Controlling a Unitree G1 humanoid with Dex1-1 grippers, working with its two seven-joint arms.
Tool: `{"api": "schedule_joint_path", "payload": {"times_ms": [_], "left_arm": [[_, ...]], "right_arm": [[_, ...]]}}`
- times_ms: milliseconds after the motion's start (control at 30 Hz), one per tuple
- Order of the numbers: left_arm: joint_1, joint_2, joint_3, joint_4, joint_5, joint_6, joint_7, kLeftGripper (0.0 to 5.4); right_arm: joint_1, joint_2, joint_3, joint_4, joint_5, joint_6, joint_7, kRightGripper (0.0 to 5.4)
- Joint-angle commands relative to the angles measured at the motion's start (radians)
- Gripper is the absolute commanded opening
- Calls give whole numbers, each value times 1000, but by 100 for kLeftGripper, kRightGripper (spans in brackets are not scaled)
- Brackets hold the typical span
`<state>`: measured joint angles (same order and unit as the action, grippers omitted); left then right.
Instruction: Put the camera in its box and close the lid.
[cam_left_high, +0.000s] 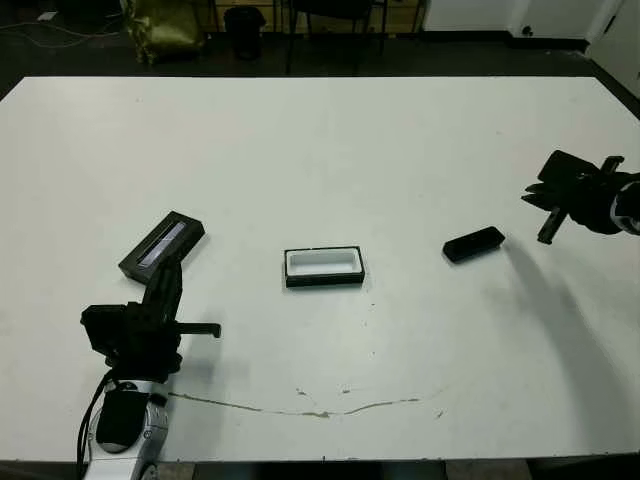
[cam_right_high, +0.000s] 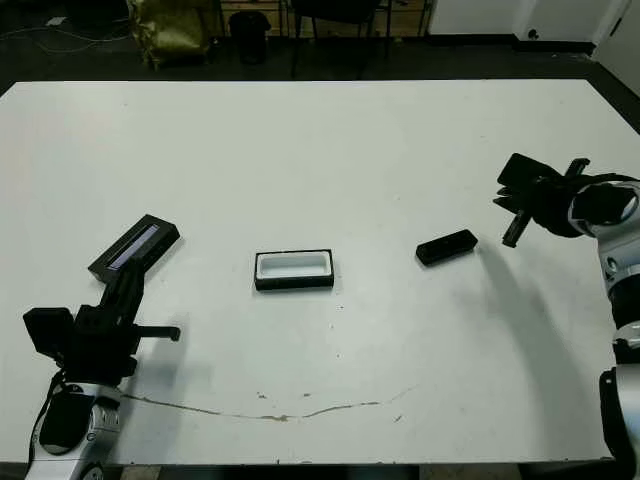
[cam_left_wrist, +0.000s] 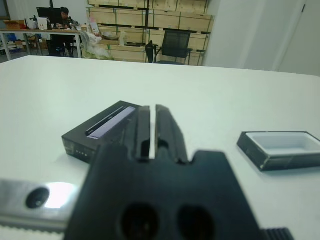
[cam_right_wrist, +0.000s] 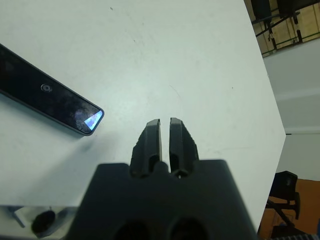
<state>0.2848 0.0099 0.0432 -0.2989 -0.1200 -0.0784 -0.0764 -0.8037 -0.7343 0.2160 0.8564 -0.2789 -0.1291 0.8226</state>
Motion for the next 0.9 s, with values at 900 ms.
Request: {"api": "schedule_joint_path", "payload": {"times_ms": [900], "left_arm": [[19, -3, 0, 8, -9, 16, 6, 2]], "right_arm": [[93, 44, 6, 57, 20, -41, -21, 0]]}}
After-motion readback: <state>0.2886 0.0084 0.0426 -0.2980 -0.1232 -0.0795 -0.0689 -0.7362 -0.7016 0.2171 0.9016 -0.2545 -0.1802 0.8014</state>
